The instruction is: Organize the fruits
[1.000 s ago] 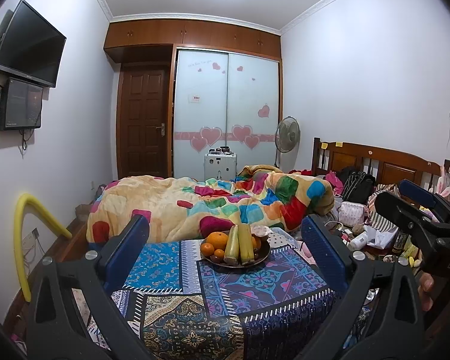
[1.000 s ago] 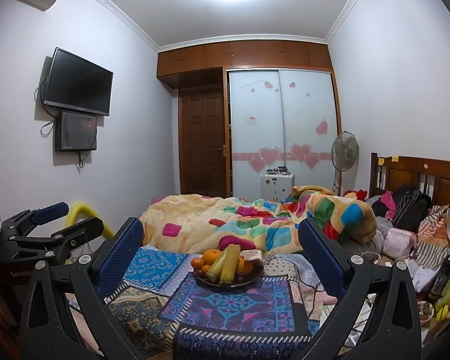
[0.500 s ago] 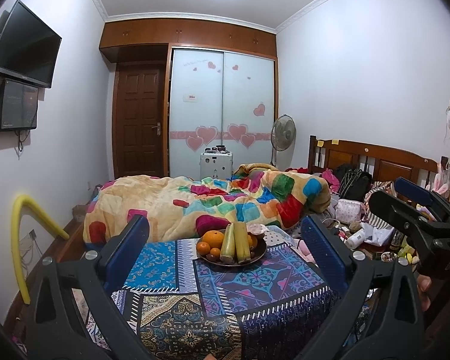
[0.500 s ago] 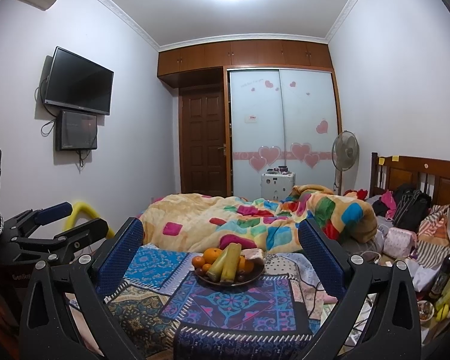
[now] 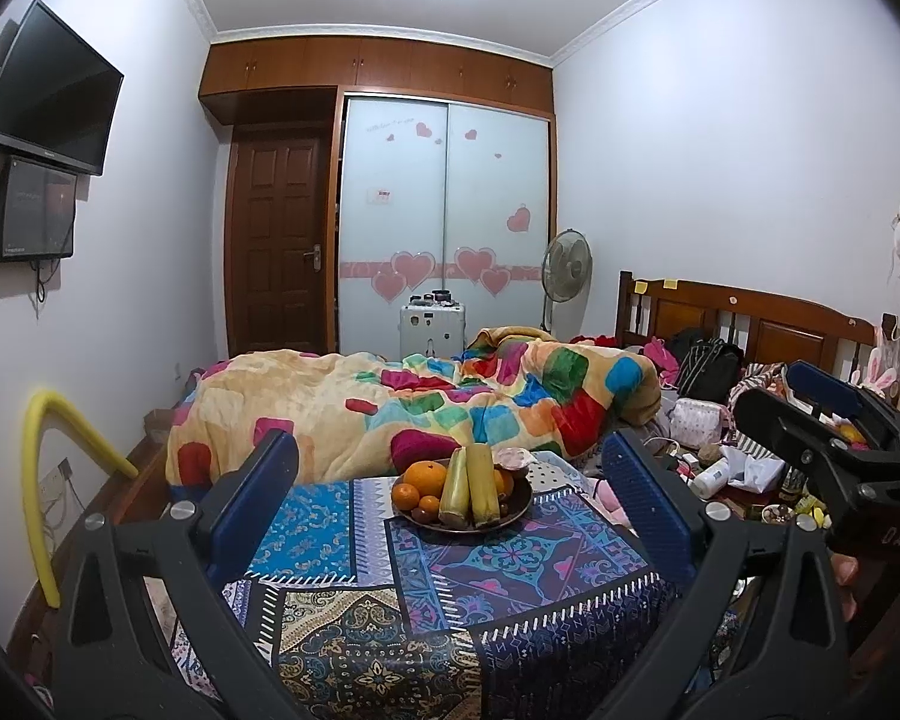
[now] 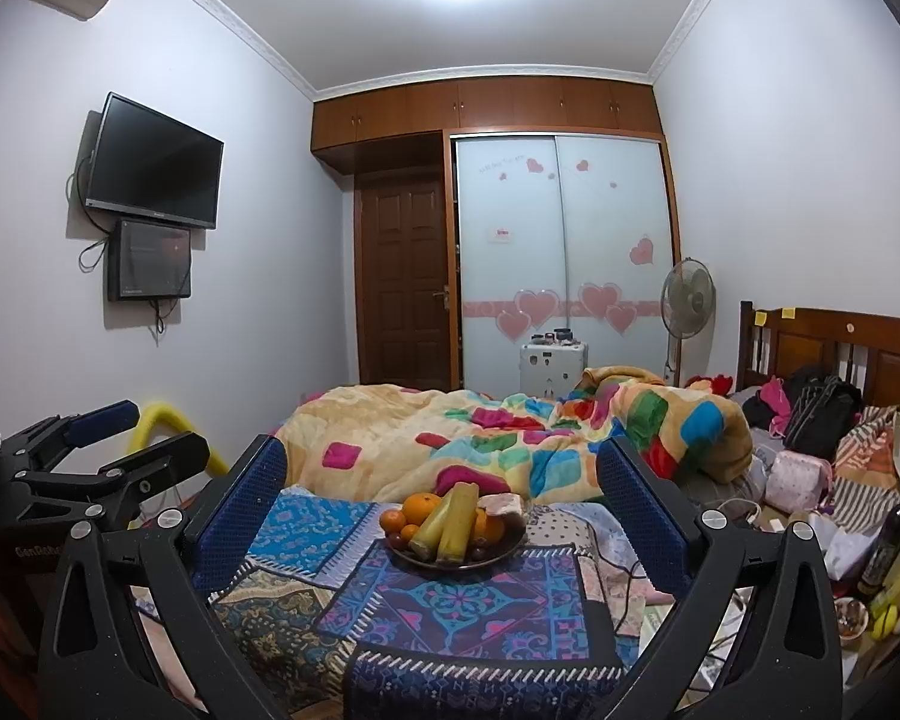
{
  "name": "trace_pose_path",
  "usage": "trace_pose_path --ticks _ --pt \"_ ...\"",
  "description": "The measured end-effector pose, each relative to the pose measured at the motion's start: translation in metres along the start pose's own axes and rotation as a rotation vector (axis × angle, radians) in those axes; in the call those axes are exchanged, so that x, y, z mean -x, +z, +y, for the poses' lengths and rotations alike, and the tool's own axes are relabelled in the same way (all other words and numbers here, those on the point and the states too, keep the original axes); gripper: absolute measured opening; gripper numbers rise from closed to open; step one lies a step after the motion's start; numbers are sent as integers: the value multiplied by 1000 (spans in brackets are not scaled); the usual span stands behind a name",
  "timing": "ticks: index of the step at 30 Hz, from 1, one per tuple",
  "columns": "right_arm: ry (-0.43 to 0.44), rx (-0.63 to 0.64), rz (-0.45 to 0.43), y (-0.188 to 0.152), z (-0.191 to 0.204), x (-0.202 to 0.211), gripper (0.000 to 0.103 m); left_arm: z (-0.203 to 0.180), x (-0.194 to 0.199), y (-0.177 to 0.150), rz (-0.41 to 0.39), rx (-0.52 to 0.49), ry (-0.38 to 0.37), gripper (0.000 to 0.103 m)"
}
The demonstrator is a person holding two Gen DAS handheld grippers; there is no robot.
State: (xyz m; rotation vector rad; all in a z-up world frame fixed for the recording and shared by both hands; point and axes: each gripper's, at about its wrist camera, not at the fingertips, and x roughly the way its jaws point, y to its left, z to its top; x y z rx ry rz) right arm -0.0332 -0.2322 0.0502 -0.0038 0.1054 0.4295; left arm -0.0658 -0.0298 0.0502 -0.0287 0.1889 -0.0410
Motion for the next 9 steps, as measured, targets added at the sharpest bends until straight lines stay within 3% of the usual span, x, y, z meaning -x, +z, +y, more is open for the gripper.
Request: trace_pose_path --ticks 9 --pt "-2 0 8 -1 -2 -3 103 1 -1 1 -3 -6 -3 103"
